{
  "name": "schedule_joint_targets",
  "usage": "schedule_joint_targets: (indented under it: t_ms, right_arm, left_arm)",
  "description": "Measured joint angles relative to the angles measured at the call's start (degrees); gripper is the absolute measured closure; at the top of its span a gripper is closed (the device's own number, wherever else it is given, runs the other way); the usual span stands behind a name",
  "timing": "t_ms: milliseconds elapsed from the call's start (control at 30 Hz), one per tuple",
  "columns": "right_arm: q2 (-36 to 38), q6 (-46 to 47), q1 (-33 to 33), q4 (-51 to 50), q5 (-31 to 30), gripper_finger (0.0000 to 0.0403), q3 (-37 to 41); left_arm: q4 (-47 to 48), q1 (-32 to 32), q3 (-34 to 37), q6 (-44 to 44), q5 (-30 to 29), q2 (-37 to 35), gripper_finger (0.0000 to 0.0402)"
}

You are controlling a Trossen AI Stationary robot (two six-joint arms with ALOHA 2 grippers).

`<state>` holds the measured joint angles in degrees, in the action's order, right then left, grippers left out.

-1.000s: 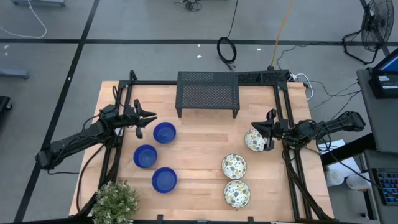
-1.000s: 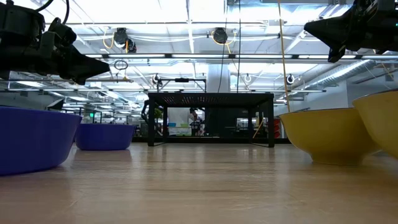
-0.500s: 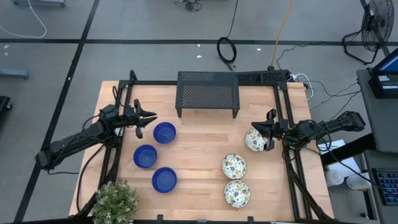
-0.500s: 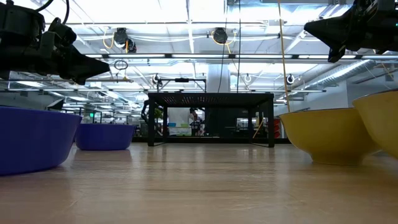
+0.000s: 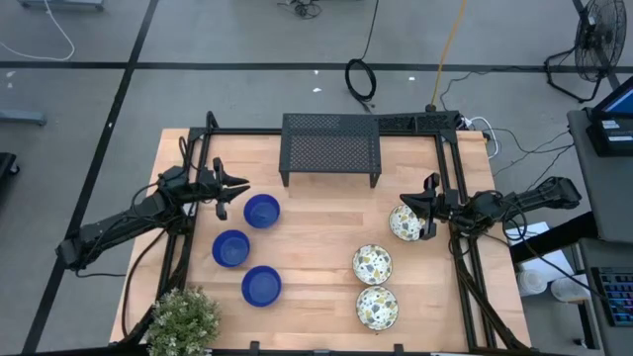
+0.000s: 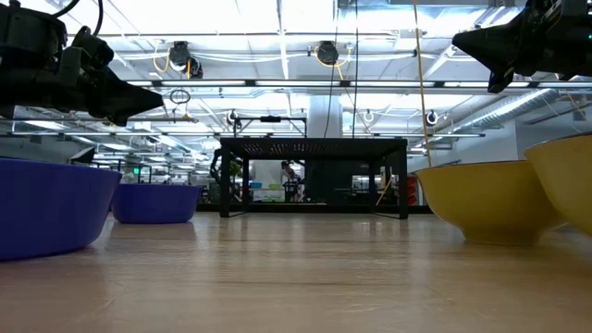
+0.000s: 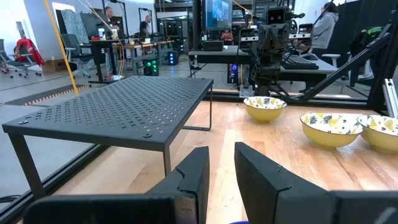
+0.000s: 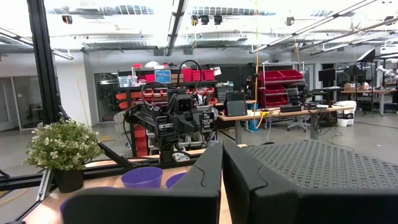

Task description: Pick & Place Mini bowls

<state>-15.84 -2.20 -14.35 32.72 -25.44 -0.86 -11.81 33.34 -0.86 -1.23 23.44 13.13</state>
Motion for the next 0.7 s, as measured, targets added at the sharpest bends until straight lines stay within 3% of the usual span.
schedule_joint_targets:
  t_ms: [700]
  right_arm:
    - [0.02, 0.46, 0.0, 6.47, 0.02, 0.0403, 0.02]
  left_arm:
    - [0.0, 0.0, -0.02, 0.02, 0.02, 0.0, 0.0321]
